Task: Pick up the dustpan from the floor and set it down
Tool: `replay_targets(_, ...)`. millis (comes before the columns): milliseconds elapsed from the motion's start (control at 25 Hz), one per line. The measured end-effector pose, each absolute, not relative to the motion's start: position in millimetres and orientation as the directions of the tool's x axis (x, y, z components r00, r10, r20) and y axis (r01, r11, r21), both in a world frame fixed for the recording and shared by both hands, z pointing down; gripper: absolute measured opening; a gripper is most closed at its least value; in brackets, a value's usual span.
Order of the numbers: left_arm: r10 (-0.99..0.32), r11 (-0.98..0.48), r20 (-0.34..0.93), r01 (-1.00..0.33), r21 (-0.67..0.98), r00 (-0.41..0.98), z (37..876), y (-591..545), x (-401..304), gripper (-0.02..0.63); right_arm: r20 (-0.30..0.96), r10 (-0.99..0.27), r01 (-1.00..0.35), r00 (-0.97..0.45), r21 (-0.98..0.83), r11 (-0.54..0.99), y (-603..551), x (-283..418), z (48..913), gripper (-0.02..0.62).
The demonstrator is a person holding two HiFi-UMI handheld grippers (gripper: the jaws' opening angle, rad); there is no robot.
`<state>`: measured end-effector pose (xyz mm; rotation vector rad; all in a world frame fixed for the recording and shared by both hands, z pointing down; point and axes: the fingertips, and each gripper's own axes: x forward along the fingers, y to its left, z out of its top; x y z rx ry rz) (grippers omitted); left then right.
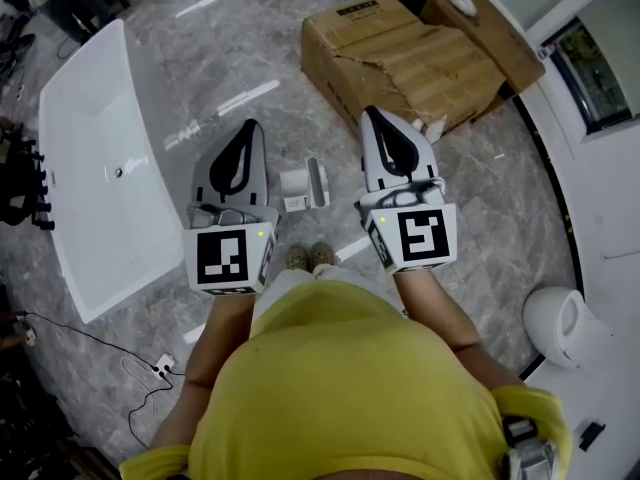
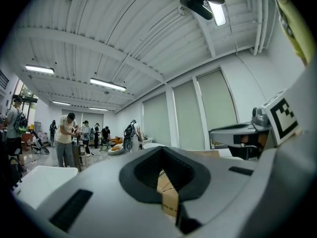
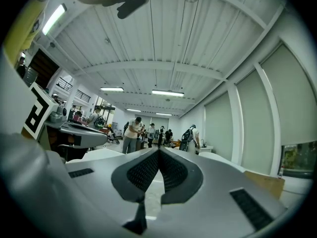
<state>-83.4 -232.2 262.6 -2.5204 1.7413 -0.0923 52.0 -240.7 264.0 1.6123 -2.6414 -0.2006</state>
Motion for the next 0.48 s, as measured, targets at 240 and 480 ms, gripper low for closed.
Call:
replay_targets(240,-0.934,-0.355,-0.011,-0.930,-0.093,0.358,262.0,-223.9,-76.7,0.000,-0.031,-0.887,-0.882,-0.461,0.129,0.453,-234.2,58.3,266.8,0.009)
replay_targets(480,-0.936,-0.350,-0.011,-0.934,-0.079,0.352,264.7,-217.0,-71.8,0.000,-0.025,-0.885,-0.880,-0.464,0.127,0.458,-228.8,65.4,269.9,0.009)
